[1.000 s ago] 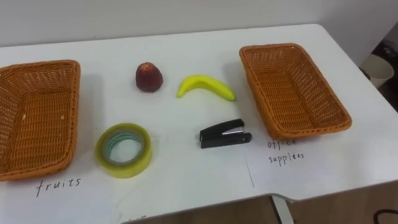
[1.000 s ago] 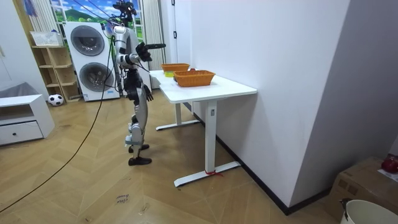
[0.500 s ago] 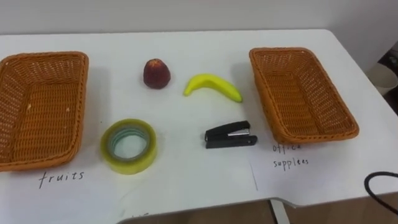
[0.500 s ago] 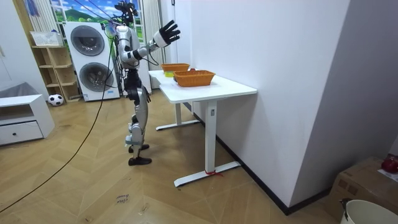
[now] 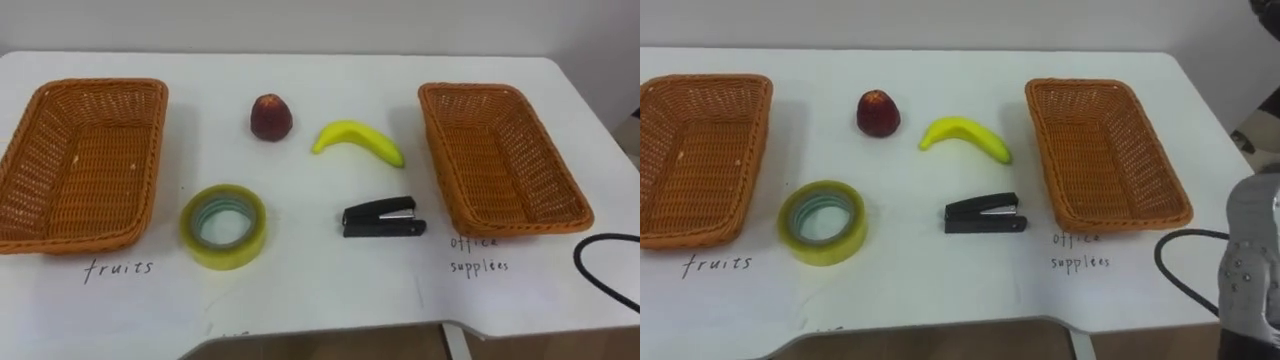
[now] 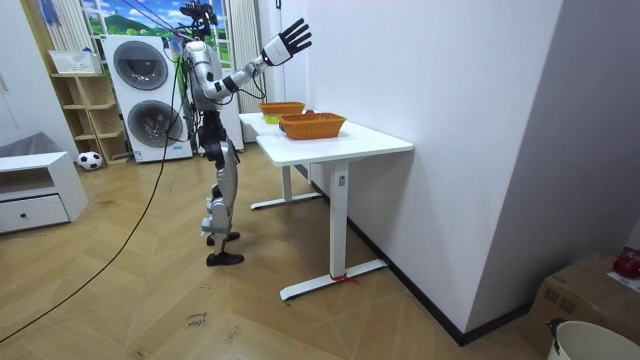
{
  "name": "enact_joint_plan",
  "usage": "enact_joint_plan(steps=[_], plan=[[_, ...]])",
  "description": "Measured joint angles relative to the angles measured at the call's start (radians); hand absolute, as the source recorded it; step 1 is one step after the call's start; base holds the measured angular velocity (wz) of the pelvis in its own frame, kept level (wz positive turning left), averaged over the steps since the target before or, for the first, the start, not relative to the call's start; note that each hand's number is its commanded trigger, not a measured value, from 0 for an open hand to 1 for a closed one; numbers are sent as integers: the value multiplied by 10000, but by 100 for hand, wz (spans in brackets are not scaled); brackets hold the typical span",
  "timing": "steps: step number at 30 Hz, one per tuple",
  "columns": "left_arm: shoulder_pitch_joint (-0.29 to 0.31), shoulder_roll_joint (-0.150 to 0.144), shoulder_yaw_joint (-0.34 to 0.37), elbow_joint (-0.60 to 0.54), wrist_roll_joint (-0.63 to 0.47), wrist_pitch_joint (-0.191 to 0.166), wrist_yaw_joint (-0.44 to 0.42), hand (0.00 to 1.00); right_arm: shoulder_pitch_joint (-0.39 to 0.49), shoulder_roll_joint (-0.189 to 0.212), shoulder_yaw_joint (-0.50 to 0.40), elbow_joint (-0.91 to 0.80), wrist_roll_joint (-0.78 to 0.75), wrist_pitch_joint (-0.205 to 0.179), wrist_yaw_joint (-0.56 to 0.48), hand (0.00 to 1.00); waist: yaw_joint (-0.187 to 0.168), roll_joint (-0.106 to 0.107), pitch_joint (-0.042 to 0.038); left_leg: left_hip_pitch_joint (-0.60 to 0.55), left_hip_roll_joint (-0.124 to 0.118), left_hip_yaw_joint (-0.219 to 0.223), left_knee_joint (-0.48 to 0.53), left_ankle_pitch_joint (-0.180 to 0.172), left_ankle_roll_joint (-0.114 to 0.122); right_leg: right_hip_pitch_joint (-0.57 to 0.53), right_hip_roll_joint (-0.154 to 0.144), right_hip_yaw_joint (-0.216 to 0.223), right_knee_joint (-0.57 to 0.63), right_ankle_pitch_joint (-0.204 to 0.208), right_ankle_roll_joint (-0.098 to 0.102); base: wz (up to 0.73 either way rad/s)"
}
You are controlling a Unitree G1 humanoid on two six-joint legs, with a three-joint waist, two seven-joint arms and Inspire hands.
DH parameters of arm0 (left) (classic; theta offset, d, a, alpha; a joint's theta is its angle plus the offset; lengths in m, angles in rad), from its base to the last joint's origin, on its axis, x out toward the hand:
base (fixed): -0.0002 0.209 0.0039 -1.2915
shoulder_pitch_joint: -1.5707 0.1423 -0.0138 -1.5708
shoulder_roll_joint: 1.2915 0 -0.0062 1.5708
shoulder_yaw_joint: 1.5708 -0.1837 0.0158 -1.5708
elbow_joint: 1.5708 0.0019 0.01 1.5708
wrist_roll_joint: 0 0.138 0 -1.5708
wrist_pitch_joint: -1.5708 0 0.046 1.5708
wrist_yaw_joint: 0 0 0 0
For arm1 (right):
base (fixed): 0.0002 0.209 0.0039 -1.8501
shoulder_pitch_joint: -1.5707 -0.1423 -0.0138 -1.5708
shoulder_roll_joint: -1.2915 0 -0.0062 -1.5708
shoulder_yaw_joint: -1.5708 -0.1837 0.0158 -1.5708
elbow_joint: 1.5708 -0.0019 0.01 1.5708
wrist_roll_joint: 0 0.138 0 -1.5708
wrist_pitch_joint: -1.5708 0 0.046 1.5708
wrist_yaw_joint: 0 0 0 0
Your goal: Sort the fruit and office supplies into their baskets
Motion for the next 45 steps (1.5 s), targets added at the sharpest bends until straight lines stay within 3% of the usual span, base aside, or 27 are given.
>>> enact_joint_plan(steps=[2,8,13,28,32,37,45], plan=[[0,5,5,-13,3,15,2,0,-211,-30,7,0,-4,264,220,0,3,-10,1,-5,-5,-85,20,0,0,28,-1,-44,1,0,0,5],[-15,87,-12,-52,0,58,3,0,-570,-447,531,-2,-316,482,644,0,72,-158,-20,-32,5,-135,36,1,-1,33,1,-111,-10,4,-8,4],[-20,224,-114,-47,0,58,0,0,-577,-662,1175,-1,-818,481,1225,0,248,-259,-10,-57,26,-105,39,1,-1,10,9,-107,-21,33,-20,0],[7,209,-131,-65,47,65,-4,0,-572,-940,1965,385,-1962,611,3136,0,381,-224,3,-12,16,-175,50,0,-2,137,8,-166,-59,38,-19,1],[-4,333,-326,-87,43,208,-32,0,-565,-1210,2435,811,-2192,641,3621,0,425,-265,-32,6,23,-177,54,1,-2,137,8,-153,-45,38,-20,0],[-114,409,-488,-195,45,337,-99,0,-494,-1237,2888,1169,-2919,1142,4197,0,545,-323,-72,-13,34,-176,29,-1,-2,101,5,-156,-42,39,-20,0],[-289,477,-529,-307,27,386,-371,0,-494,-1285,3497,1155,-3320,1142,5416,0,739,-400,-98,-1,30,-174,33,0,-4,131,14,-174,-80,40,-21,0]])
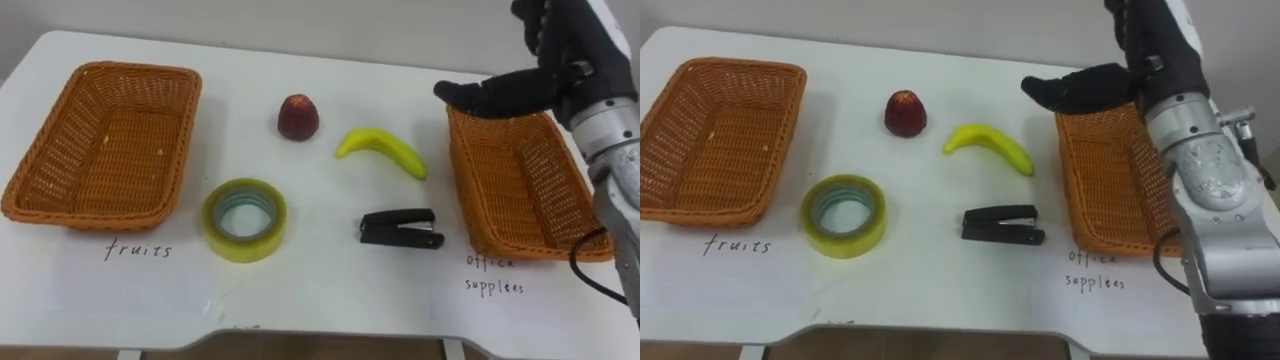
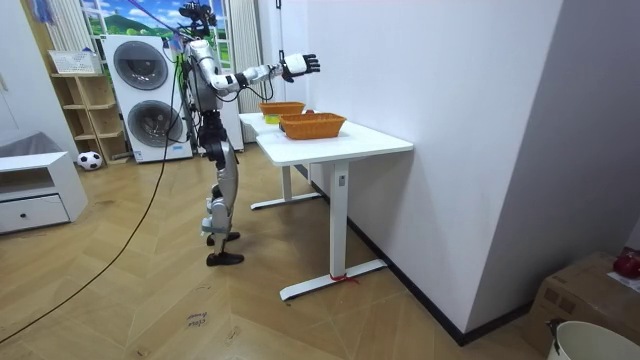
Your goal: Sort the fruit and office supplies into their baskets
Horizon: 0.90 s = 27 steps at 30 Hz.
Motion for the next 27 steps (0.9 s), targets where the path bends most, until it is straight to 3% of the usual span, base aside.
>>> enact_joint_plan(steps=[6,13,20,27], plan=[[-123,216,15,32,-2,-2,-234,0,45,-1,87,-2,-370,0,903,0,298,-216,26,-6,-2,-17,1,1,0,52,-6,-17,-96,1,-1,0],[-205,216,16,32,-44,-1,-377,0,45,-2,277,-2,-630,0,1563,0,411,-225,45,-19,-23,-71,3,1,0,75,-10,-70,-96,4,3,2],[-390,236,1,86,-42,-2,-370,0,510,0,577,75,-962,0,2399,0,470,-237,161,-29,-30,-179,-22,0,0,155,-8,-186,-110,4,4,5],[-783,357,-336,437,-60,-31,-373,0,797,-1,1047,750,-1268,10,2885,0,682,-279,156,-59,-35,-214,-24,1,0,81,-9,-134,-113,4,3,1]])
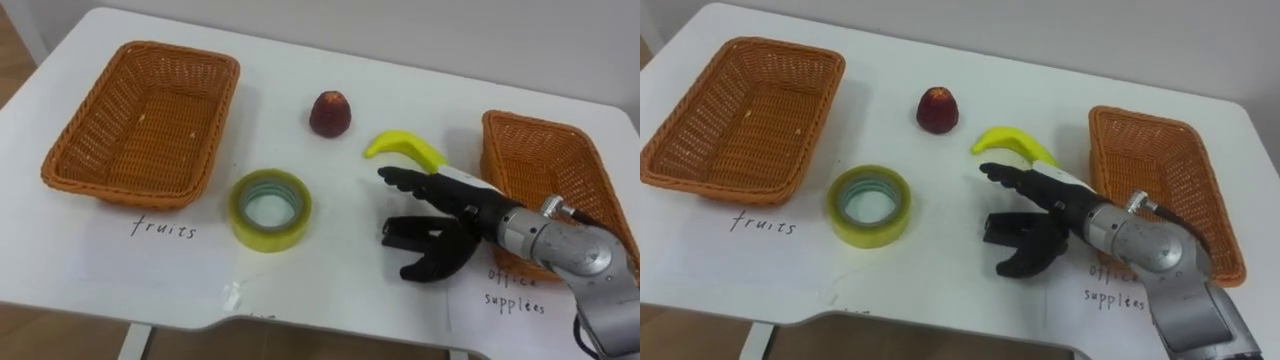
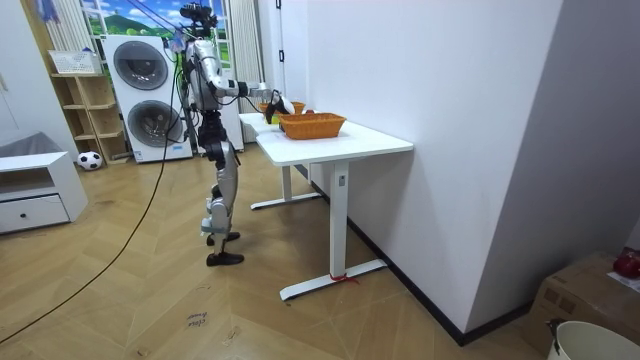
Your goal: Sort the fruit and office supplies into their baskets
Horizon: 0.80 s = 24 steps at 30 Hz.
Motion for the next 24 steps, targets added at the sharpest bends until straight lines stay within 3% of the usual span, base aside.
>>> enact_joint_plan(steps=[24], plan=[[-37,-32,84,8,-197,66,-48,0,-2,23,-1,37,-1740,73,207,0,34,-79,-12,11,-12,50,-8,2,1,-39,-11,111,13,3,5,0]])
